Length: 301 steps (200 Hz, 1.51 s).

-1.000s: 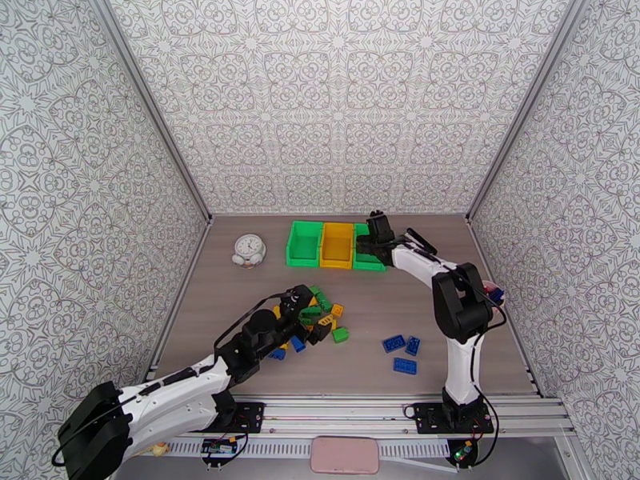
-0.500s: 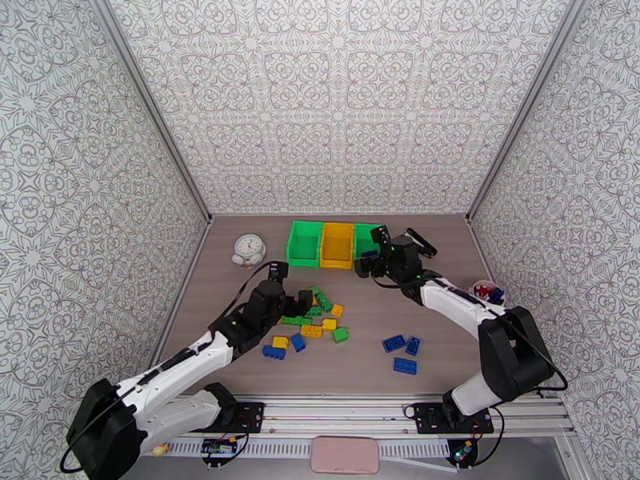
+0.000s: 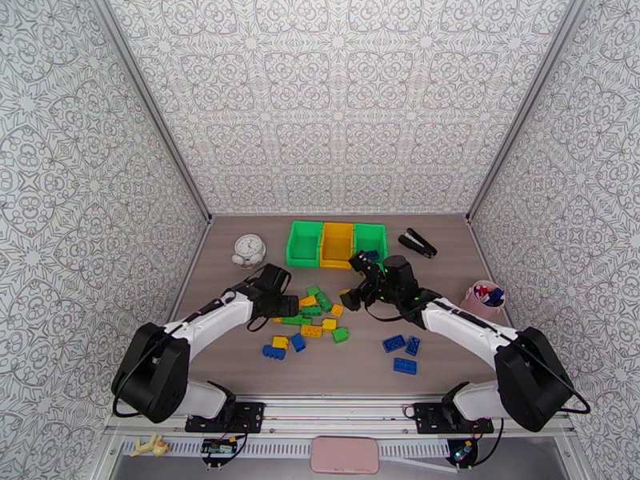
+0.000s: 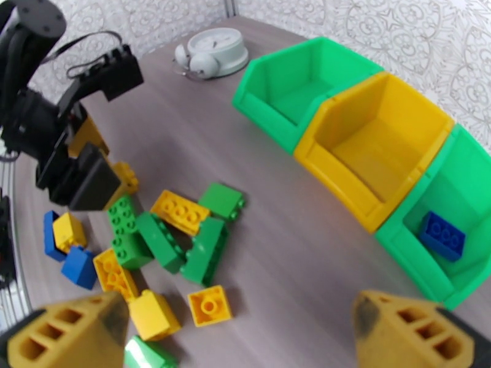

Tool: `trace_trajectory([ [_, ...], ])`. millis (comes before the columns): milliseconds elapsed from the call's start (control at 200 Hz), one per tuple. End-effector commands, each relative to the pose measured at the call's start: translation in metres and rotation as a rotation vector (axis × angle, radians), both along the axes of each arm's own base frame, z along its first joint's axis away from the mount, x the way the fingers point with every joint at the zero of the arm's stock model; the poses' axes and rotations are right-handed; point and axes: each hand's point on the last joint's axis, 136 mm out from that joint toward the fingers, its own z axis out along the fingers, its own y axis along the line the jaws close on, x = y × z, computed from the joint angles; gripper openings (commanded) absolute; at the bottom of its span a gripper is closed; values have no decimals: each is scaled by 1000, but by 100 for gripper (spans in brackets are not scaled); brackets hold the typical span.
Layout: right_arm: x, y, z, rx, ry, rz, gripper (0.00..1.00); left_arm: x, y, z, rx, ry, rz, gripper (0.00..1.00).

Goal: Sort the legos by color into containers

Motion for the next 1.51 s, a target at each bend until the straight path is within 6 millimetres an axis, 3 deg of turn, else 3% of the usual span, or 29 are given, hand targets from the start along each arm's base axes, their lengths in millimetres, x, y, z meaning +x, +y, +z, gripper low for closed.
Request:
trace_trajectory([
  [0, -14, -2, -5, -16, 23, 34, 100, 1, 2, -1, -7, 32, 9, 70],
  [145, -15, -1, -1, 1, 25, 28, 100, 3, 3, -12, -6, 66, 13, 61],
  [230, -15, -1, 0, 6, 26, 24, 100, 3, 3, -17, 1, 79, 9, 51],
  [425, -17, -1, -1, 12, 32, 20, 100, 5, 6, -17, 19, 68, 12, 35],
  [570, -17, -2, 3, 22, 25, 12, 100, 7, 7, -10, 17, 35, 27, 29],
  [685, -17, -2, 13, 51, 4, 0, 100, 16, -1, 13, -8, -78, 17, 28],
  [875, -9, -5, 36, 125, -64, -55, 100, 49, -34, 70, -124, -359, -45, 27],
  [980, -4, -9, 44, 168, -94, -107, 100, 79, -52, 98, -195, -500, -45, 27],
  [1065, -3, -11, 46, 179, -95, -123, 100, 106, -59, 109, -194, -548, -29, 27],
  [1255, -5, -17, 44, 180, -84, -154, 100, 161, -69, 116, -142, -596, -25, 27],
  [1500, -5, -24, 42, 172, -82, -189, 100, 214, -68, 105, -133, -586, -10, 27],
])
